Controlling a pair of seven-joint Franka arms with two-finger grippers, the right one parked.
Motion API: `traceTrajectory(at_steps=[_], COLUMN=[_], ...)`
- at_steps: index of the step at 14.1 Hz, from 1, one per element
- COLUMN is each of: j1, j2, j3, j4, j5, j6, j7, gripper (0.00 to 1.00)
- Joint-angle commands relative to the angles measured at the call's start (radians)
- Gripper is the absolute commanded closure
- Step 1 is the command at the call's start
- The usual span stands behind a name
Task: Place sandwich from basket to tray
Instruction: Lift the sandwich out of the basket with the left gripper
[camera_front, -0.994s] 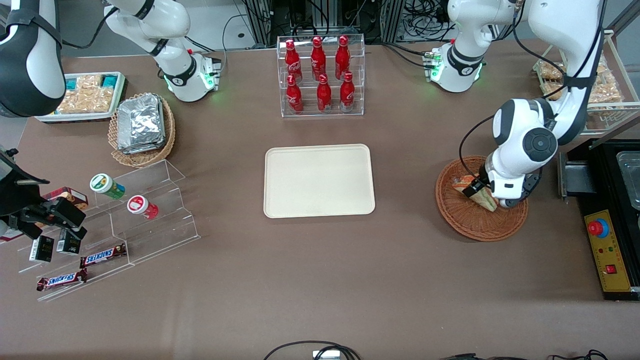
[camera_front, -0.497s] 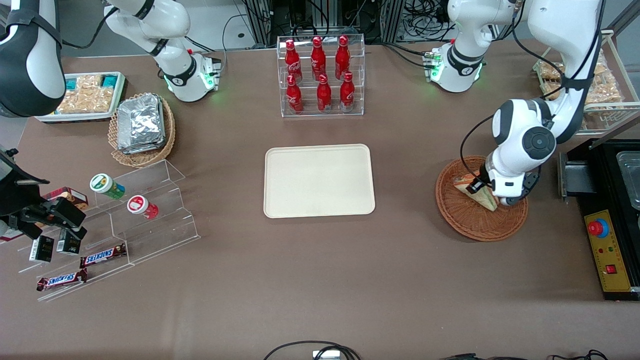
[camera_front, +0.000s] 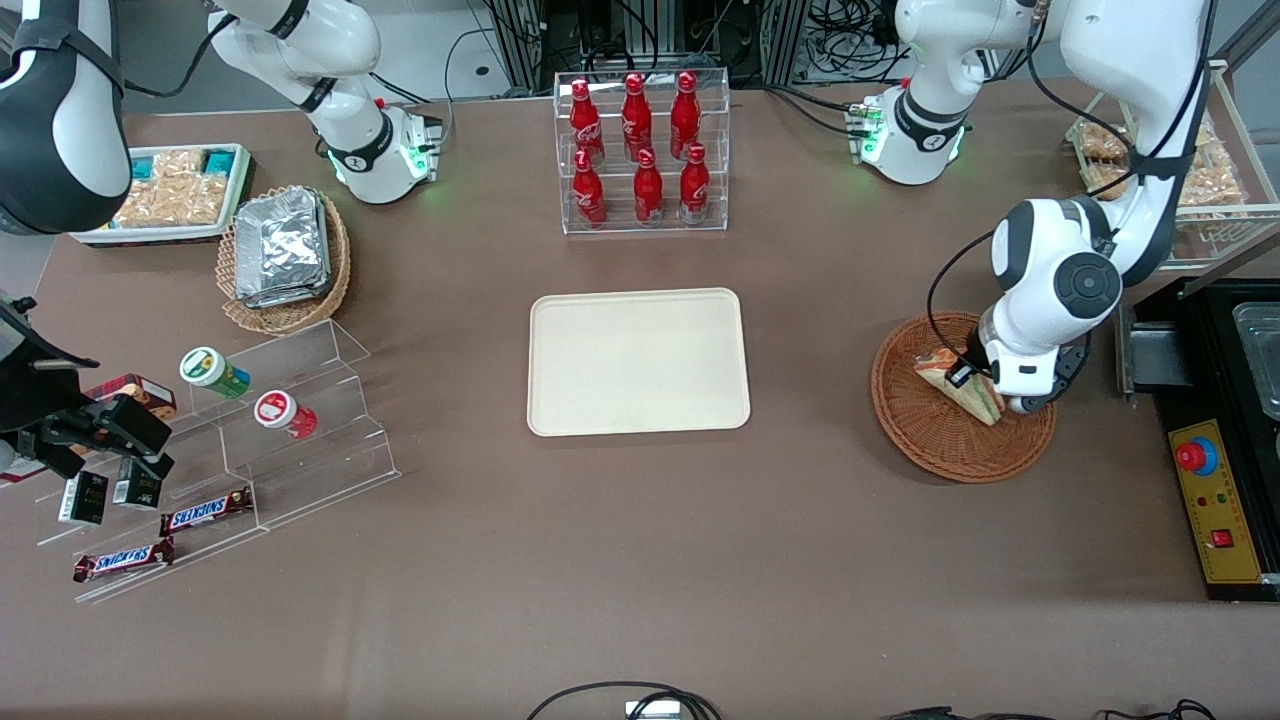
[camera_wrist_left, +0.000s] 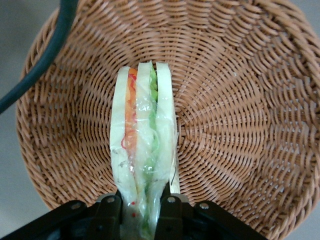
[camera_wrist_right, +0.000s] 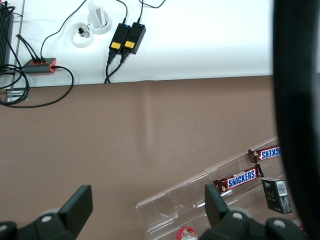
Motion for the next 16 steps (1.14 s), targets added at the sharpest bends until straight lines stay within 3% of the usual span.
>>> traceTrajectory(at_steps=[1, 8, 16], j1=[-0.001, -0.015, -0.015], j2=[-0.072, -0.090, -0.098], j3=[0.003, -0.020, -0.276], j4=[0.030, 0.271, 0.331], j5=[0.035, 0.020, 0.029], j6=[-0.097, -0.446, -0.449], j7=[0.090, 0.236, 0.303], gripper=[1.00, 1.00, 1.00])
